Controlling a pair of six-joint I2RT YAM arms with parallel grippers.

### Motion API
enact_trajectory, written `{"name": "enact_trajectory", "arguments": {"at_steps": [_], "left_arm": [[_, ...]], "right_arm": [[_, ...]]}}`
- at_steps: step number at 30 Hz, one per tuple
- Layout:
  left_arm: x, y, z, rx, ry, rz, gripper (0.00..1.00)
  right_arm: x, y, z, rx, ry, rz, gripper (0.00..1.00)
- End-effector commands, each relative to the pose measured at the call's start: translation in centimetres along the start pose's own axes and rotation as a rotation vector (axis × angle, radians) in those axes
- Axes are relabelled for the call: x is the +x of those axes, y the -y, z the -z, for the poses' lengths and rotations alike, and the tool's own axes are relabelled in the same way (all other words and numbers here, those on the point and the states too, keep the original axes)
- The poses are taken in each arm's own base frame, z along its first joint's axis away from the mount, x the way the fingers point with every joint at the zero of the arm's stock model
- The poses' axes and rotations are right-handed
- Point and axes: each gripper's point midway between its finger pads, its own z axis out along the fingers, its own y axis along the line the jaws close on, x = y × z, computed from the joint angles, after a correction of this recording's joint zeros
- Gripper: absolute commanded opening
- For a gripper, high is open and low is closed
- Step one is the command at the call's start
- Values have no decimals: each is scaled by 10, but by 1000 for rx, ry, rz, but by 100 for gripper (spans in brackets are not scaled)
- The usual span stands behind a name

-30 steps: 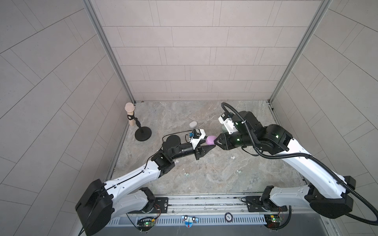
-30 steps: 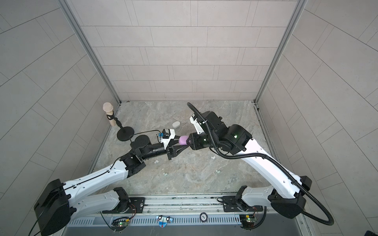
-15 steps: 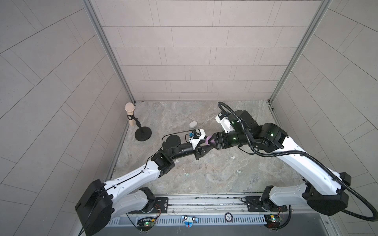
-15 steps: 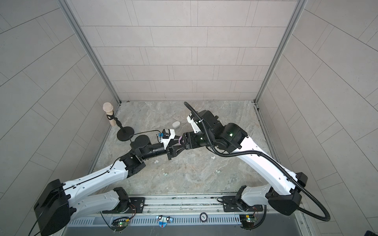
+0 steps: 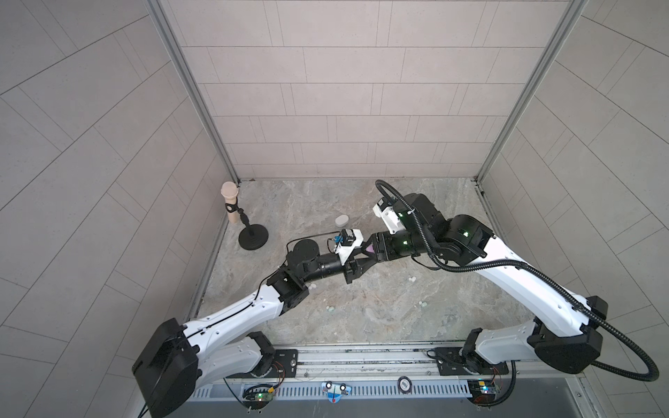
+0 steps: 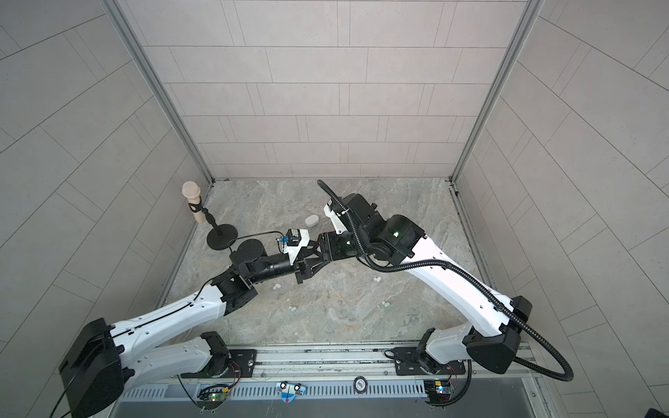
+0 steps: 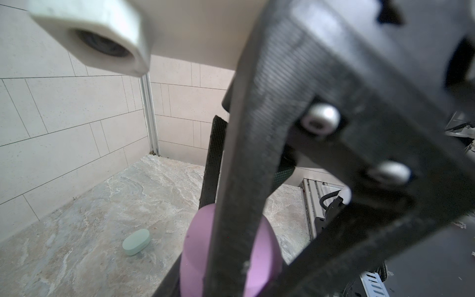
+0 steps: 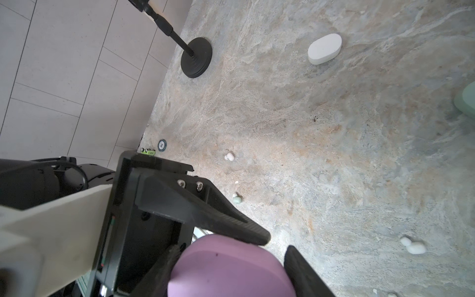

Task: Insert wireless bluetooth earbuds into charging case
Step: Place the charging case at the middle-right of the table.

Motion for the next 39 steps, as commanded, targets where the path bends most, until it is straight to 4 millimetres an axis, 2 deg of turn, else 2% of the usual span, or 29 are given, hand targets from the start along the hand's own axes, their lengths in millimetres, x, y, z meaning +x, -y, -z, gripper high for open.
{"name": "enact_trajectory", "arguments": {"at_steps": [1, 5, 6, 9, 12, 14, 16, 20, 23, 27, 33, 39], "left_arm": [[-13, 6, 3, 18, 47, -37, 22], [-12, 5, 2, 12, 40, -33, 28], [-10, 4, 2, 11, 34, -29, 32], [-6, 1, 2, -12, 15, -15, 60], [2, -5, 8, -61, -18, 14, 88], [11, -8, 15, -100, -41, 32, 100], [24, -11, 24, -141, -82, 54, 100], [41, -18, 46, -241, -137, 75, 100], [47, -23, 59, -304, -154, 72, 100], [49, -27, 67, -346, -160, 72, 100], [49, -30, 68, -363, -164, 69, 100], [48, -32, 69, -379, -160, 56, 100]], "right_arm": [[-6, -5, 7, -6, 25, -12, 55], [-6, -3, 8, 4, 30, -11, 51], [-6, -2, 10, 9, 35, -10, 50], [-4, 6, 12, 42, 37, -2, 50], [-2, 22, 14, 86, 43, -10, 50], [3, 37, 13, 121, 42, -22, 50], [10, 54, 9, 161, 32, -31, 50], [36, 99, -14, 260, -16, -48, 50], [58, 132, -39, 327, -50, -66, 50], [84, 164, -71, 408, -129, -77, 51], [118, 184, -121, 398, -227, -66, 51], [135, 196, -141, 403, -254, -58, 51]]}}
